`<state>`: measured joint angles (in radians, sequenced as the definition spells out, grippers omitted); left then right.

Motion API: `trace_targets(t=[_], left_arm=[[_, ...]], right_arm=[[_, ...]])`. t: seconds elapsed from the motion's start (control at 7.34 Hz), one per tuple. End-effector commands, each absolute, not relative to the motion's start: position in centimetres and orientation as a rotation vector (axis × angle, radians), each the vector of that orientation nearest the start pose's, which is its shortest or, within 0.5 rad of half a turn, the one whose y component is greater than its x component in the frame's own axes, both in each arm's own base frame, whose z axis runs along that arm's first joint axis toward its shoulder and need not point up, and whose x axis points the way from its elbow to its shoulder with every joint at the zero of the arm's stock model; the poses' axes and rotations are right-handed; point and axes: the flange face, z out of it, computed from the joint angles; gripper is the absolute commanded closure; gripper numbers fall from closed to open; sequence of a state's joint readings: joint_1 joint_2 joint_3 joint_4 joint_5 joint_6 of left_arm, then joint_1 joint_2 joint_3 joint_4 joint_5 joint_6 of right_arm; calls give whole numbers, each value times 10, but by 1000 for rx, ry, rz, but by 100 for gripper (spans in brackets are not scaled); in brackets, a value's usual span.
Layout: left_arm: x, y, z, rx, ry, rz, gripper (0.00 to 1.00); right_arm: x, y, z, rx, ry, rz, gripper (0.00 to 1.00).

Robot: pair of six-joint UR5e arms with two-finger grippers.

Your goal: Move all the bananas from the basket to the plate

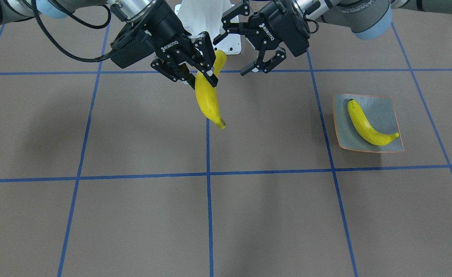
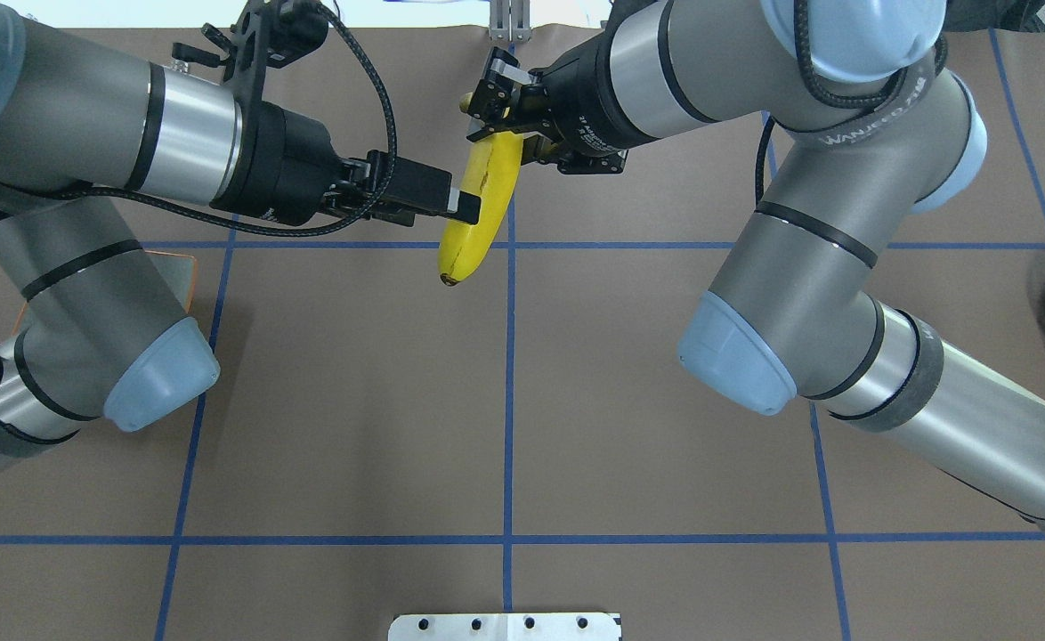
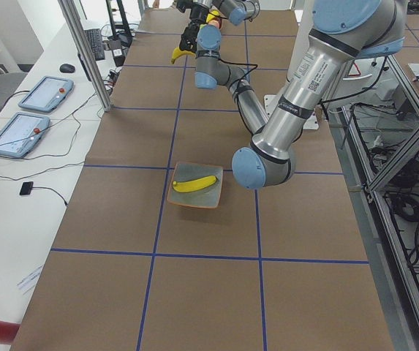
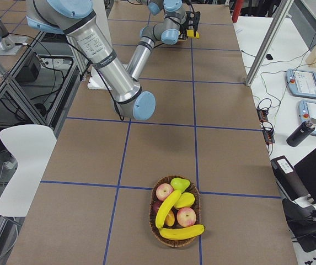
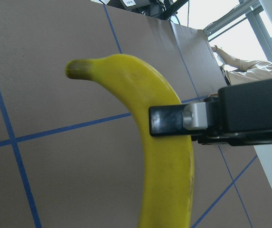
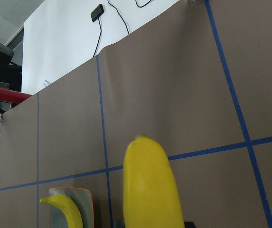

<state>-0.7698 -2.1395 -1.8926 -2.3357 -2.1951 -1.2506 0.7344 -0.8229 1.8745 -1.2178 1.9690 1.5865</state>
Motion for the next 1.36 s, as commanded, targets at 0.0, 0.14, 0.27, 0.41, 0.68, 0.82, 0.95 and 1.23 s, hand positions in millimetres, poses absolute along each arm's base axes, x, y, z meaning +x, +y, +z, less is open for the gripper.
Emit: trace_targets(t=[0.0,0.14,0.27,0.41,0.68,0.82,0.95,1.23], left_arm=[[341,-434,108,402,1598,159,0],[340,-433,105,408,1612,159,0],[340,-432,105,407,1616,160,1],[340,-432,105,408,1617,161,18],[342,-429,101,410,1625,173,92],[345,-429,103,413,1631,181,100],[347,-426,102,421,1642,193,100],[347,-426,105,421,1640,196,100]], right_arm=[[-373,-462,38,180,-1438,341,100],[-371,-461,36,183,-1442,341,100],[-371,-461,35,183,-1445,338,100],[-371,-461,35,185,-1443,339,100],[-371,-460,35,186,-1446,333,100],[-371,-460,36,187,-1444,333,100],[-371,-460,35,193,-1445,328,82],[-367,-463,34,247,-1439,344,0]])
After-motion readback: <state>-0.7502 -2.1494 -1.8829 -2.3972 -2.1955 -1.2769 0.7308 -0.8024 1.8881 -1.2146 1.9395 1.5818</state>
